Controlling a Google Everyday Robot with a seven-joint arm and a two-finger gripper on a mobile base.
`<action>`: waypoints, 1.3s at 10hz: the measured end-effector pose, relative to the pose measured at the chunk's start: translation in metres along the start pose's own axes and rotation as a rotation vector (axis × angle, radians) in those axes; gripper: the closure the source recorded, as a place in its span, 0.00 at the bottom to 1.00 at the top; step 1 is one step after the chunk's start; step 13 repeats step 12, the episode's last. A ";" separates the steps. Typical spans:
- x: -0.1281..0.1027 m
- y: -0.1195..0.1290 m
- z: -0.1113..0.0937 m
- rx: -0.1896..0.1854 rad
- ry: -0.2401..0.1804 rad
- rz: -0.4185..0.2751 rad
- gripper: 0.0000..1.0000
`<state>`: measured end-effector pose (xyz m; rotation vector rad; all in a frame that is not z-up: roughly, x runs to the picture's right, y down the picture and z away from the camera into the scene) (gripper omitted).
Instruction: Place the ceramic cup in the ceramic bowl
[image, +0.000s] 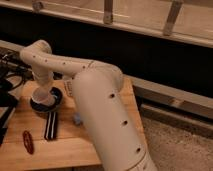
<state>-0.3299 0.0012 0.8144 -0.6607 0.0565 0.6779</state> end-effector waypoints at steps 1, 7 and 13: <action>0.001 0.005 -0.001 0.000 0.001 -0.001 0.49; 0.000 0.008 -0.005 0.003 -0.002 -0.007 0.20; 0.001 0.007 -0.007 0.006 -0.010 -0.010 0.20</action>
